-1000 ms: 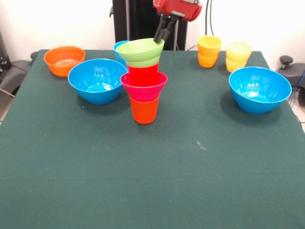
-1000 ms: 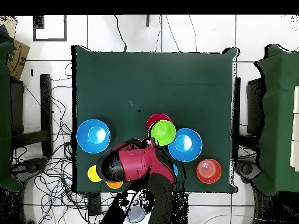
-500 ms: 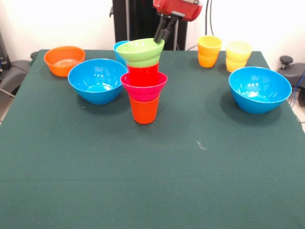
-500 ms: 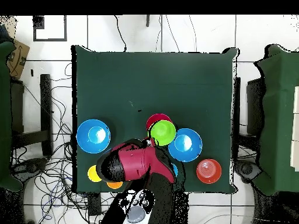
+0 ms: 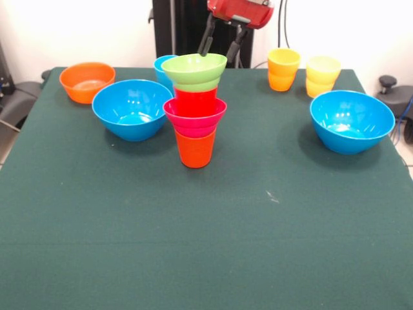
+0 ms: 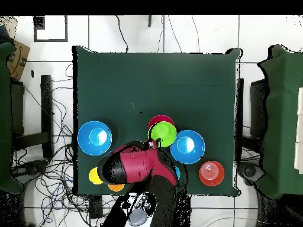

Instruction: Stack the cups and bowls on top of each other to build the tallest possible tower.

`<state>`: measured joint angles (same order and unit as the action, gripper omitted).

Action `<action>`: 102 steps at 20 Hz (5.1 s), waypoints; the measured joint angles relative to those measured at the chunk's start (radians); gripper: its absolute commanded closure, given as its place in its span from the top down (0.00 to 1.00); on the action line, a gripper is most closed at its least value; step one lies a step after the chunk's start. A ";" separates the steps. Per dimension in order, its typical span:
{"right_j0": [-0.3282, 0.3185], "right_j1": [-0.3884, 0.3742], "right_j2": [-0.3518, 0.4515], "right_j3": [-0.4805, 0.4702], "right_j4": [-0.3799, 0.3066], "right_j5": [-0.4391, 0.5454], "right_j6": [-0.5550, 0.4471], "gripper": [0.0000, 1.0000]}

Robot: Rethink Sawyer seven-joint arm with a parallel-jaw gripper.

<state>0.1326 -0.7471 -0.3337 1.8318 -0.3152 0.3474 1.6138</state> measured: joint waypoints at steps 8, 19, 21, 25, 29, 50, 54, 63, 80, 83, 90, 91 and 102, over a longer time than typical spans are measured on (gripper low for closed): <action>0.000 0.000 0.000 0.000 0.000 0.000 0.000 1.00; 0.010 0.000 -0.001 0.000 0.000 0.000 0.000 1.00; 0.018 -0.002 -0.002 0.000 0.000 0.000 0.000 1.00; 0.037 -0.004 -0.005 -0.003 0.000 0.000 0.000 1.00; 0.069 -0.004 -0.020 -0.010 0.000 0.002 0.000 1.00; 0.118 -0.051 -0.036 -0.087 0.093 0.145 0.002 1.00; 0.038 -0.059 0.025 -0.114 0.138 0.145 0.002 1.00; -0.098 0.003 0.176 -0.227 0.195 0.145 0.002 1.00; -0.149 0.179 0.353 -0.412 0.197 0.287 0.002 1.00; -0.157 0.205 0.372 -0.435 0.197 0.328 0.002 1.00; -0.175 0.232 0.407 -0.453 0.197 0.365 0.002 1.00; -0.177 0.233 0.409 -0.453 0.197 0.364 0.002 1.00; -0.182 0.238 0.420 -0.453 0.197 0.364 0.002 1.00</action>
<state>-0.0497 -0.5095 0.0861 1.3787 -0.1179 0.7118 1.6157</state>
